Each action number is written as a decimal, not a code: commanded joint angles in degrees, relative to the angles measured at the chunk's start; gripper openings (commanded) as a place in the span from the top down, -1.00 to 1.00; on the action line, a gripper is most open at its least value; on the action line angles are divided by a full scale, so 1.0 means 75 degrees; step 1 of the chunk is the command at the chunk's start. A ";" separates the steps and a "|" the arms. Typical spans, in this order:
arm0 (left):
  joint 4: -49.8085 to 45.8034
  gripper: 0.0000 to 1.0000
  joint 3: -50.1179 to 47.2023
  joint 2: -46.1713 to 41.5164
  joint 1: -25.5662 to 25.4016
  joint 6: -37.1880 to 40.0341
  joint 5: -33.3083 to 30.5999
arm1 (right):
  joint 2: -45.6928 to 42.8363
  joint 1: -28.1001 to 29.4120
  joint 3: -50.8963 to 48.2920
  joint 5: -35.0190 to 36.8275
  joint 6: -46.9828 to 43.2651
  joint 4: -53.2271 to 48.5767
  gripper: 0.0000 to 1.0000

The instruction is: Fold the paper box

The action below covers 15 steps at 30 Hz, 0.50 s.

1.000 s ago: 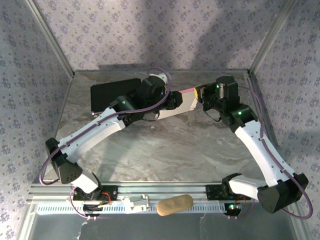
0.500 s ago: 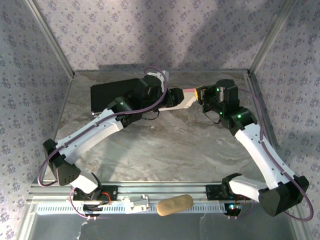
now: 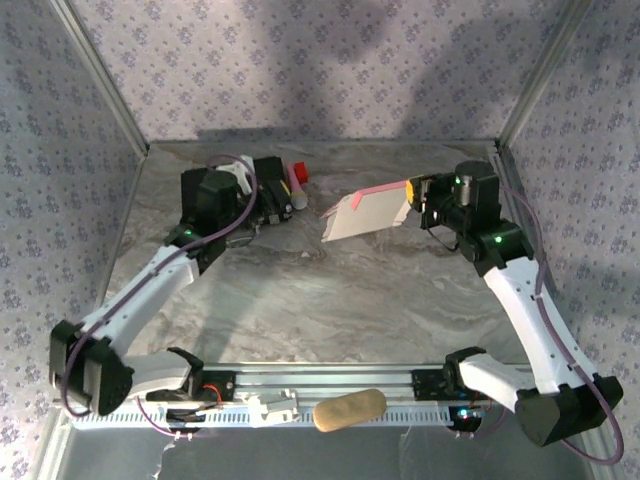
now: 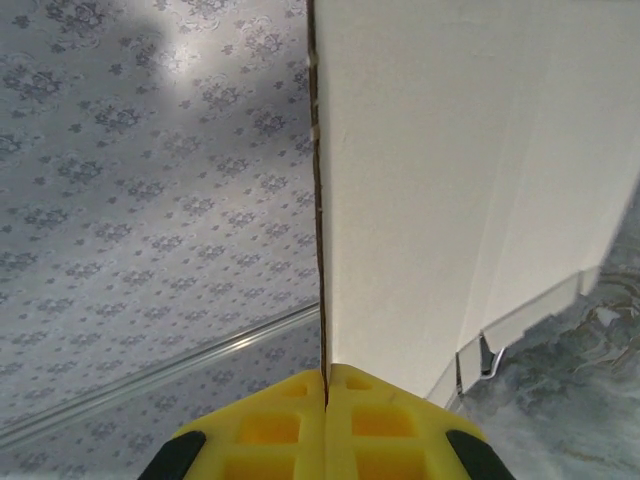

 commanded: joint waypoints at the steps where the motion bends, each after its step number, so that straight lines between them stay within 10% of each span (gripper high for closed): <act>1: 0.2478 0.68 -0.0523 0.0583 0.0017 -0.0504 0.1170 | -0.0129 -0.0129 -0.0209 -0.0214 0.0550 0.0040 1.00; 15: 0.8066 0.83 -0.0992 0.3495 -0.0295 -0.2019 0.2005 | 0.0117 -0.0476 -0.0243 -0.0471 0.1372 0.0203 1.00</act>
